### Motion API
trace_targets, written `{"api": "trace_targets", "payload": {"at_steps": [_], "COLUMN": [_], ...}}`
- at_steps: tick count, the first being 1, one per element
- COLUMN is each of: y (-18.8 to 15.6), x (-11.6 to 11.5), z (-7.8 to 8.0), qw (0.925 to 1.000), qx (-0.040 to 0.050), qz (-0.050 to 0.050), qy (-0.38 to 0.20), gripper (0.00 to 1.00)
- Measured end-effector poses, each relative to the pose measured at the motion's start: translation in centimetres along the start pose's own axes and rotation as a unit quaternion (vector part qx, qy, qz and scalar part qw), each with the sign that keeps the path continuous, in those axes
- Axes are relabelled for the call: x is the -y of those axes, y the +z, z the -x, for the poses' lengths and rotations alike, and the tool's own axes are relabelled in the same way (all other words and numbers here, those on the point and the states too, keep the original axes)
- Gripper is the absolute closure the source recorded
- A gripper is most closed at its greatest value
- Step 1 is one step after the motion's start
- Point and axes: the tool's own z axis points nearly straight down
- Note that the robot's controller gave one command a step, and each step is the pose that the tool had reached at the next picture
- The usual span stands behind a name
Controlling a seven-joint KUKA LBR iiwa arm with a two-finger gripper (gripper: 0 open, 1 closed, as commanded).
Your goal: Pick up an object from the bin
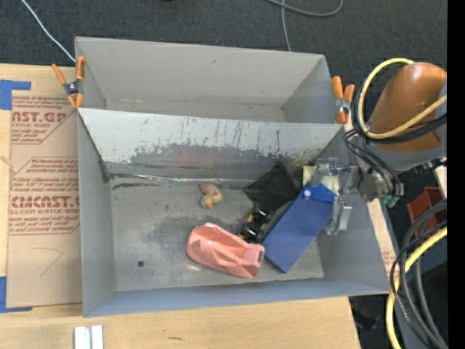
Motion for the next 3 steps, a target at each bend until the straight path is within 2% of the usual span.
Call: {"api": "trace_targets", "payload": {"at_steps": [1, 2, 3], "y": [-0.5, 9.3, 10.5], "x": [-0.1, -1.3, -0.6], "z": [0.2, -1.2, -0.7], "qw": [1.0000, 0.9992, 0.9879], "qx": [0.0038, 0.0056, 0.0033], "qz": [-0.001, 0.000, 0.004], "qy": [-0.001, 0.039, 0.155], "gripper": [0.00, 0.00, 1.00]}}
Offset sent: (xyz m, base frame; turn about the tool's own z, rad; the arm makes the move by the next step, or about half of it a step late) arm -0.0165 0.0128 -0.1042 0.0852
